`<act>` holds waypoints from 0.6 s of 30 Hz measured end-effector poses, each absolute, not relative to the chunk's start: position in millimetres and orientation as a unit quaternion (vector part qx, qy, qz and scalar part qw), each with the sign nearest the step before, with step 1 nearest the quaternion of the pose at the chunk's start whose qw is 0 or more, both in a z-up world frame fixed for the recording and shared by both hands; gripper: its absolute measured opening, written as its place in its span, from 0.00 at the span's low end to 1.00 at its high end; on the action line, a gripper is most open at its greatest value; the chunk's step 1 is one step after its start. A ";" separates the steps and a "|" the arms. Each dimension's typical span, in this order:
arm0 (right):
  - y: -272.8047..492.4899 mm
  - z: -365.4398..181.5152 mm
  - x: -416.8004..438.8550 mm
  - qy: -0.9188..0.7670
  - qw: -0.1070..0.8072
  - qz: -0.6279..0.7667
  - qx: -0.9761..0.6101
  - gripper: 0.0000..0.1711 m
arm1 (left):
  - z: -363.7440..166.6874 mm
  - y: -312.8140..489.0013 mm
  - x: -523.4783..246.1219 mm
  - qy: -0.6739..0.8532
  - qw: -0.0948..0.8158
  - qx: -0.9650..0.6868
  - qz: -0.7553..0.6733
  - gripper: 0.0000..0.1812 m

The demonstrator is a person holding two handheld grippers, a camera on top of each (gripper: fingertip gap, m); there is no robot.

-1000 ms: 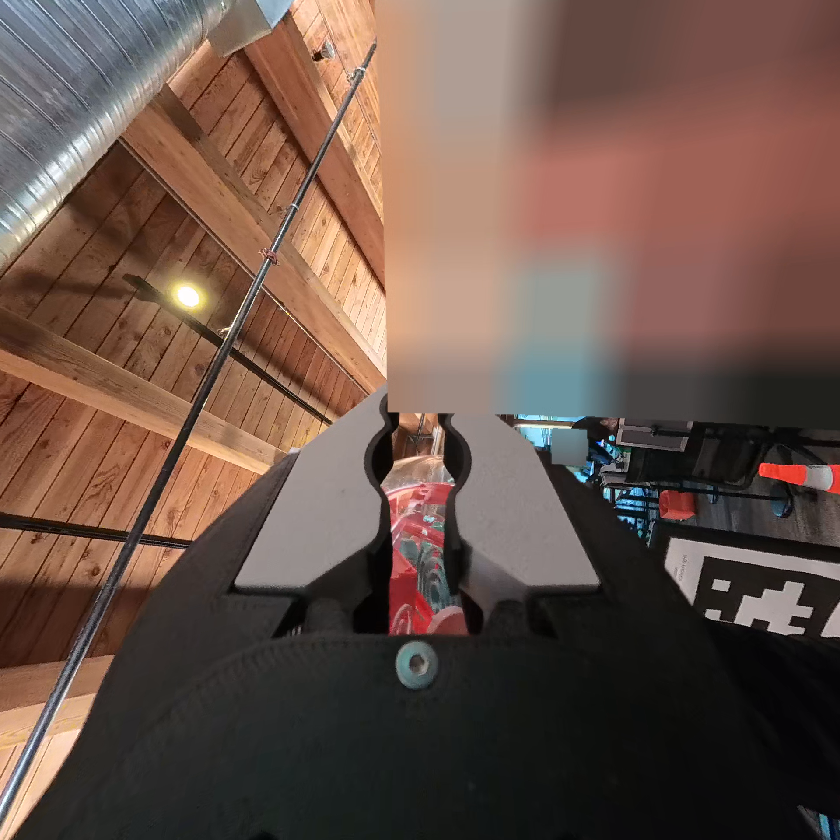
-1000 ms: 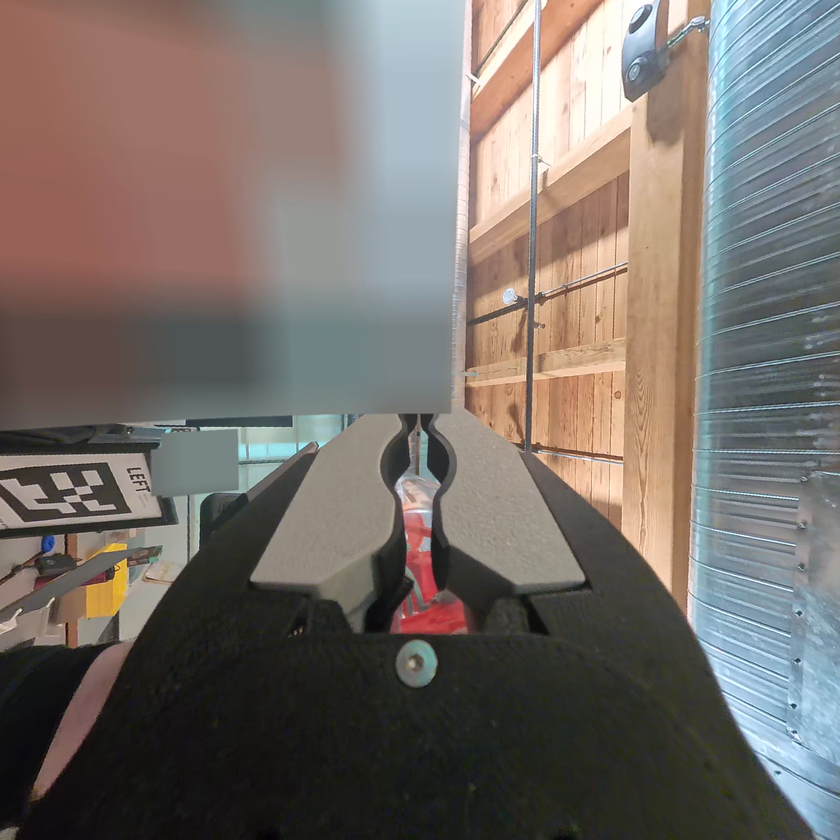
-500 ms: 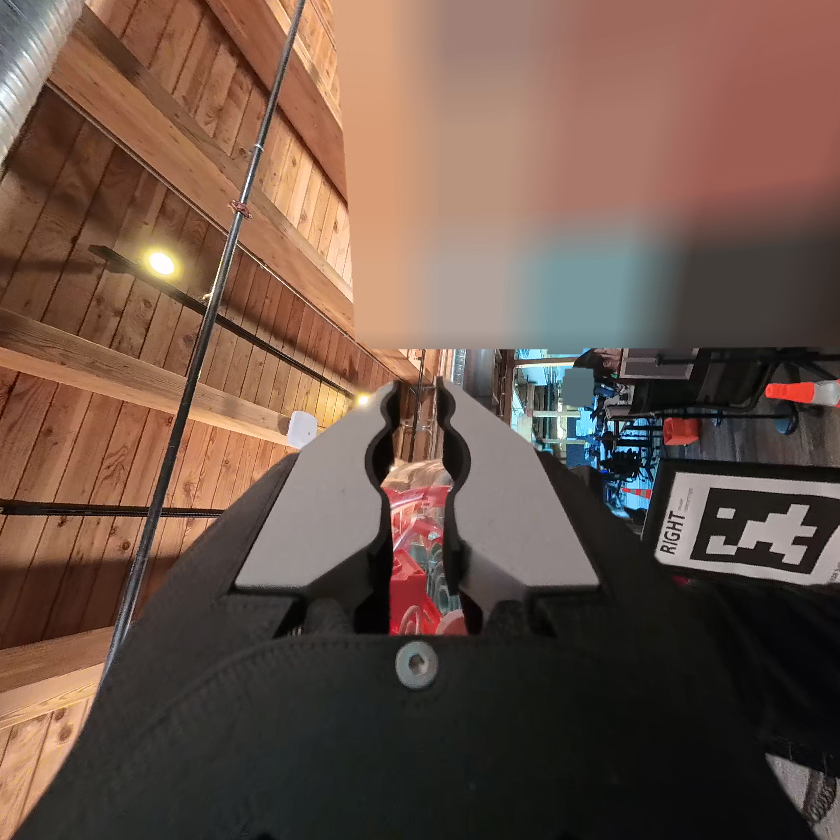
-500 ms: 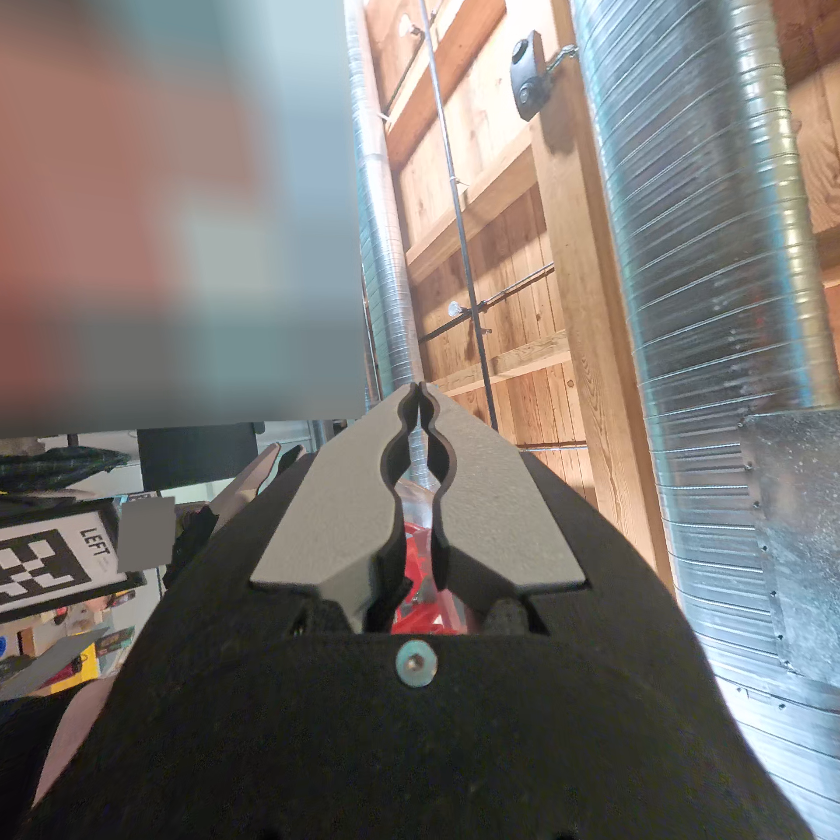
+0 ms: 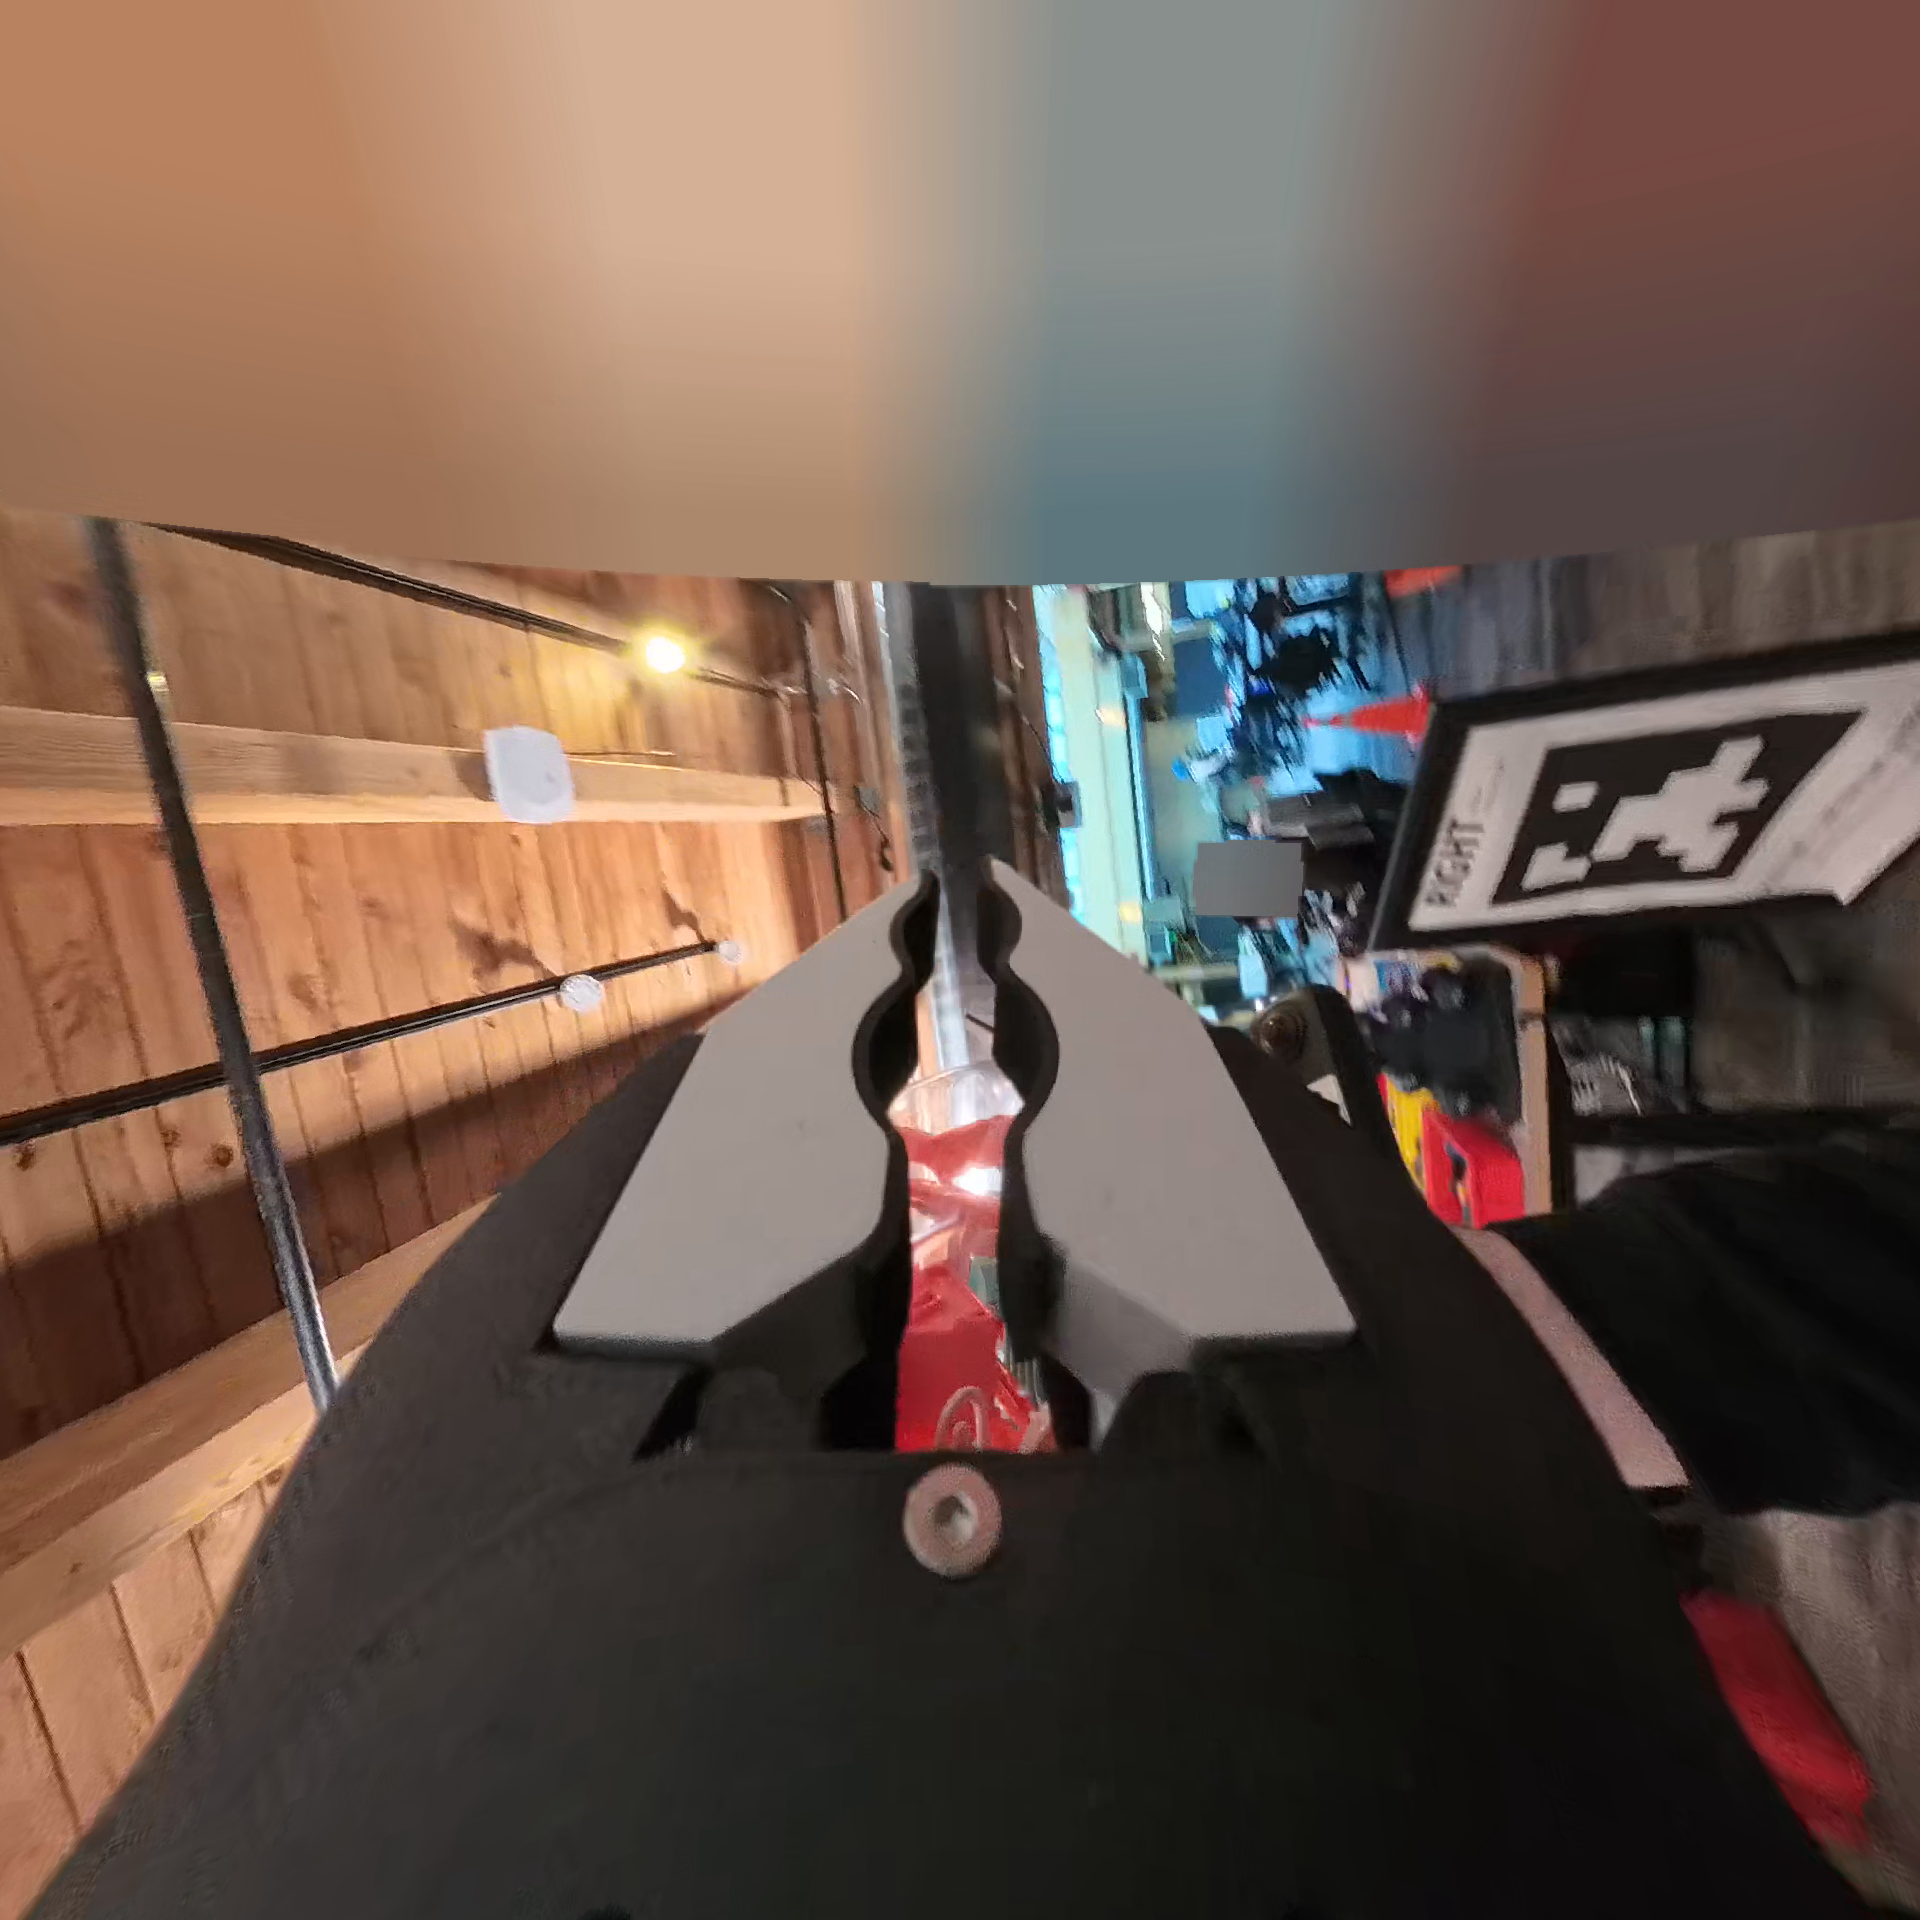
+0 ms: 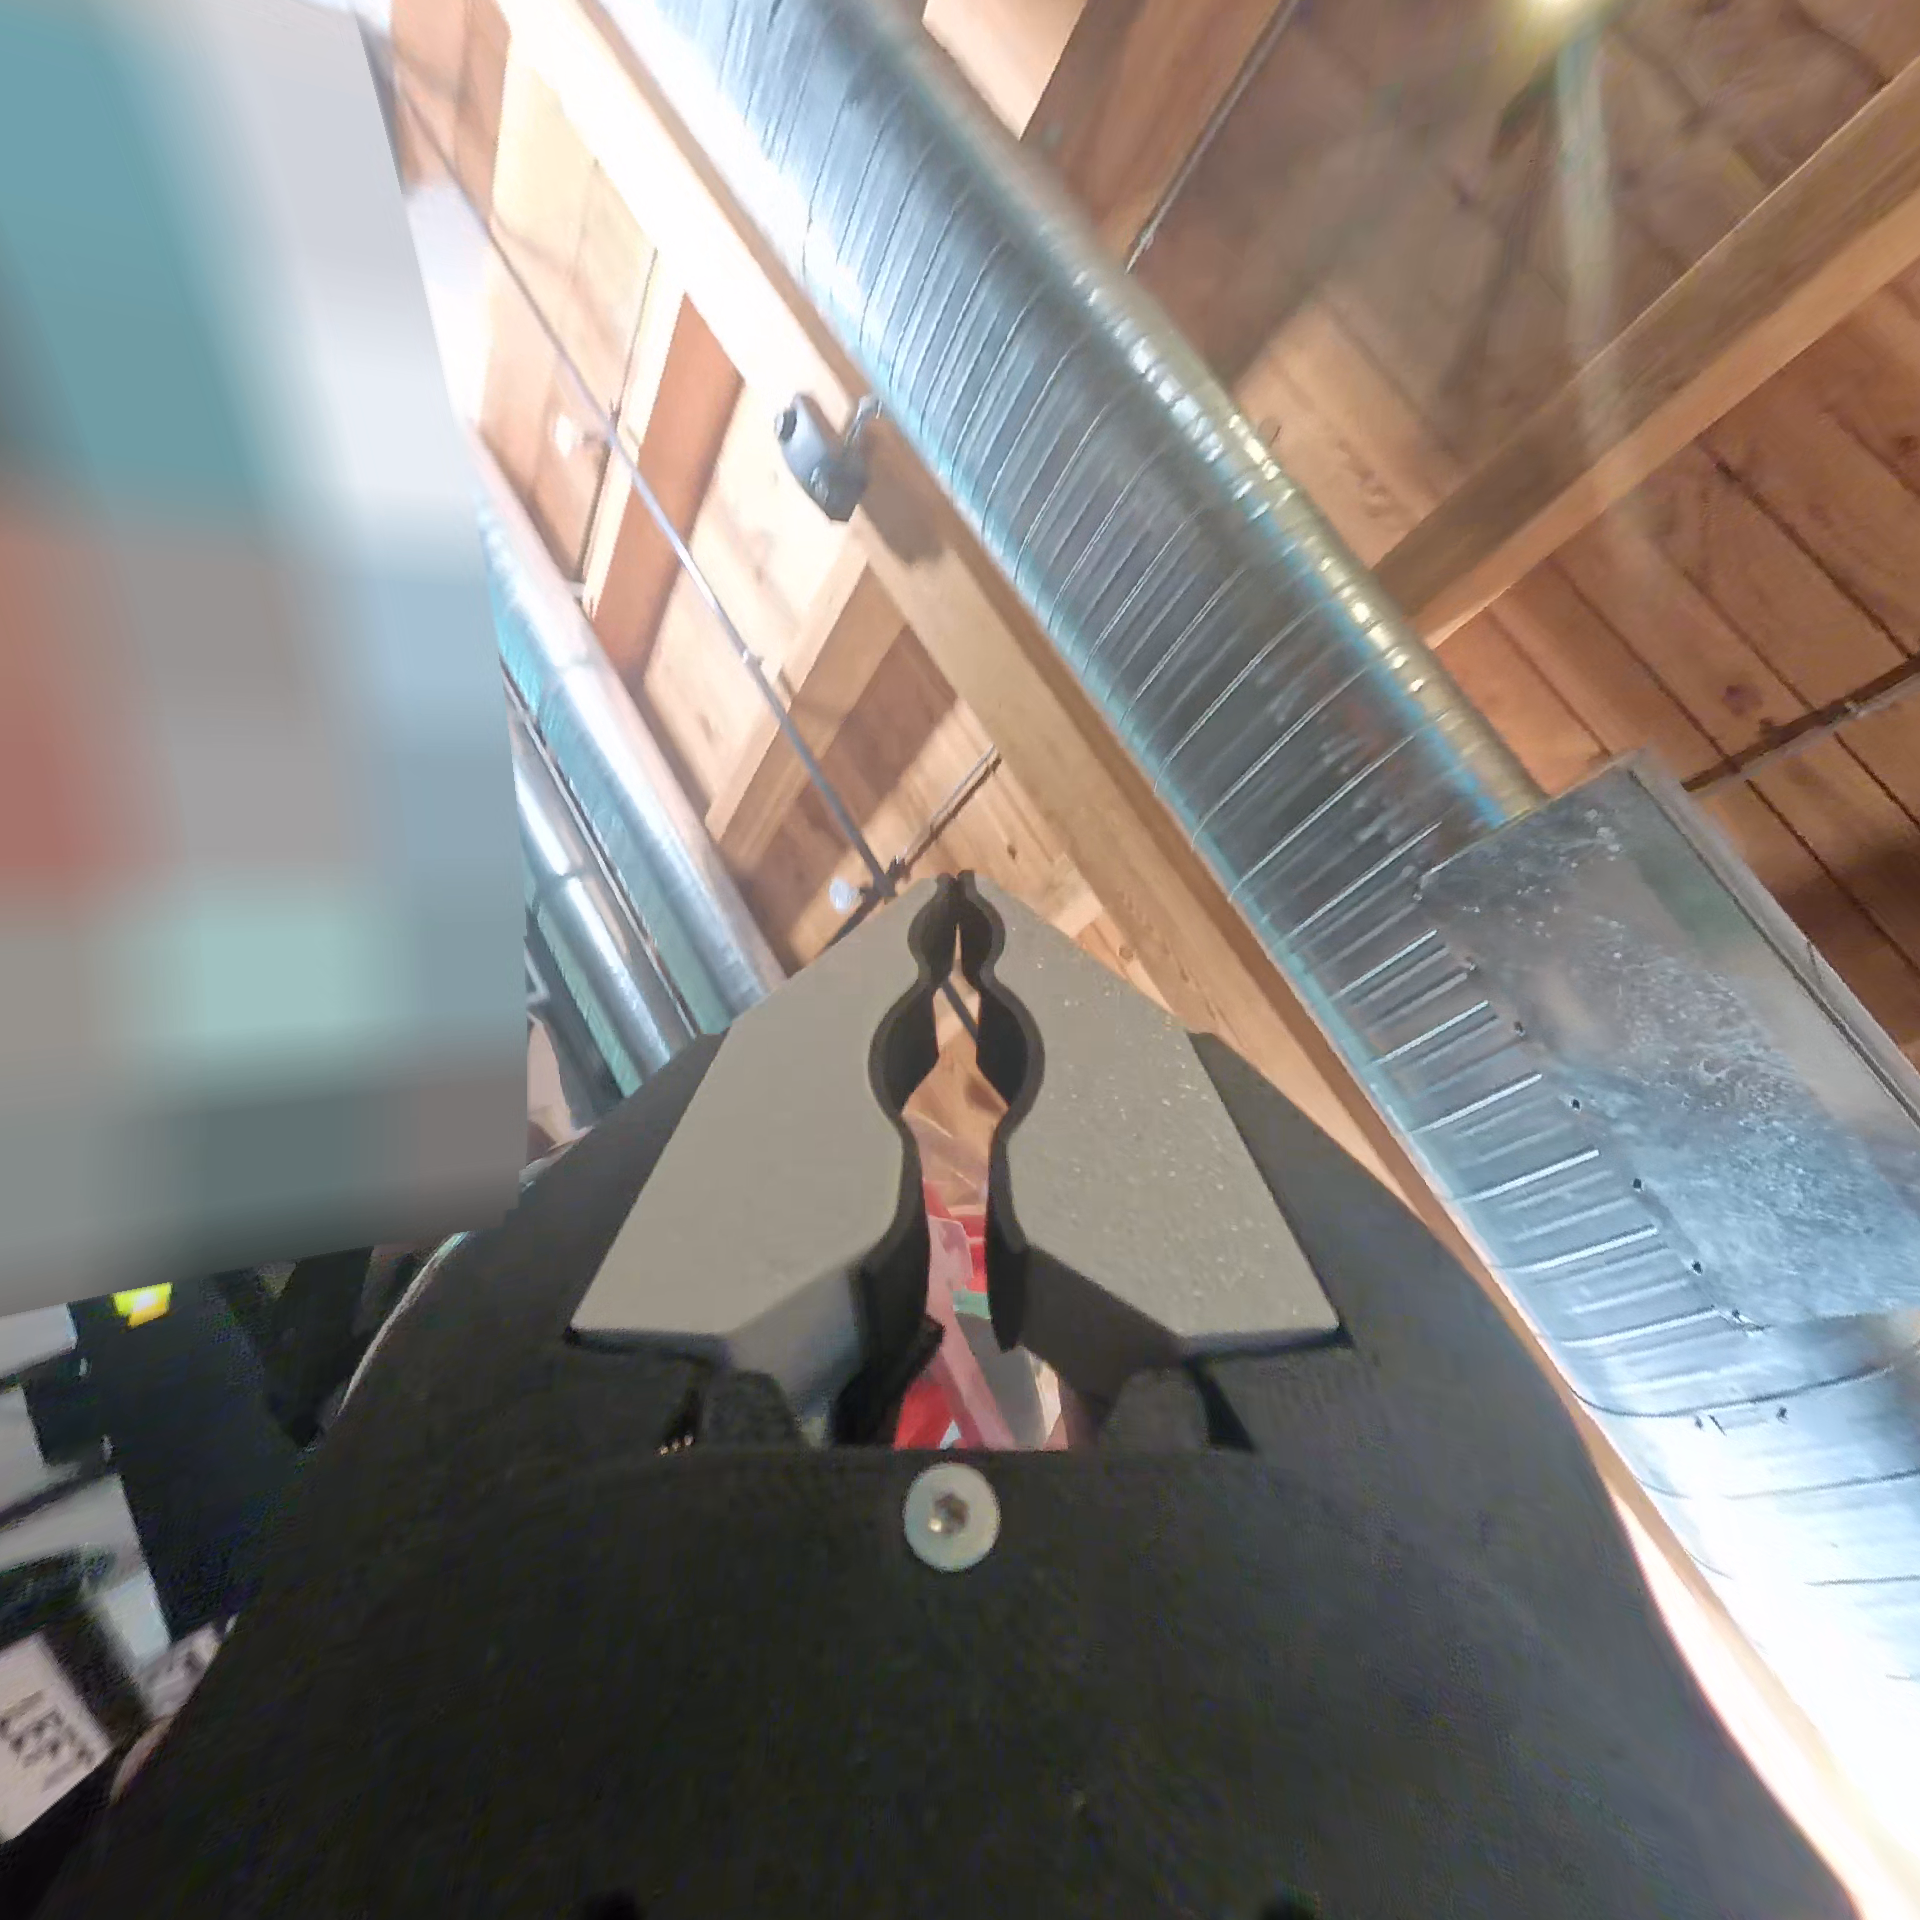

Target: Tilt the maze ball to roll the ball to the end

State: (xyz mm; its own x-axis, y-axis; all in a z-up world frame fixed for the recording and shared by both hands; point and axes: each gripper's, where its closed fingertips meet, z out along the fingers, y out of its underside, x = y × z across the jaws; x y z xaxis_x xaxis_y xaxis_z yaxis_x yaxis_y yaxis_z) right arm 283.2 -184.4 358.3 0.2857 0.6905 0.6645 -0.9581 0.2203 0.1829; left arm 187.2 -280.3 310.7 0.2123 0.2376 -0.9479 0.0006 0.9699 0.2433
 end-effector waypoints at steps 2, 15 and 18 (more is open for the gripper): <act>-166.9 360.6 297.1 -0.198 0.736 0.579 0.291 0.00 | 313.5 -273.6 208.7 0.637 0.760 0.073 0.106 0.02; 24.1 305.8 246.6 0.054 0.635 0.766 0.087 0.00 | 350.4 -83.6 255.3 0.601 0.682 -0.292 0.297 0.00; 55.0 277.7 228.8 0.085 0.622 0.778 0.033 0.00 | 335.6 -45.0 243.4 0.591 0.670 -0.344 0.289 0.00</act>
State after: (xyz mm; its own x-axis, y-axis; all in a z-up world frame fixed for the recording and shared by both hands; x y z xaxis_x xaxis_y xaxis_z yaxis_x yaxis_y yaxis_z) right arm 228.8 55.0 277.7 -0.2252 0.9728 -0.0538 -0.9616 -0.2131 0.1732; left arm 243.4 -45.0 335.6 0.1349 -0.0191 -0.9907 -0.7931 0.5973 -0.1196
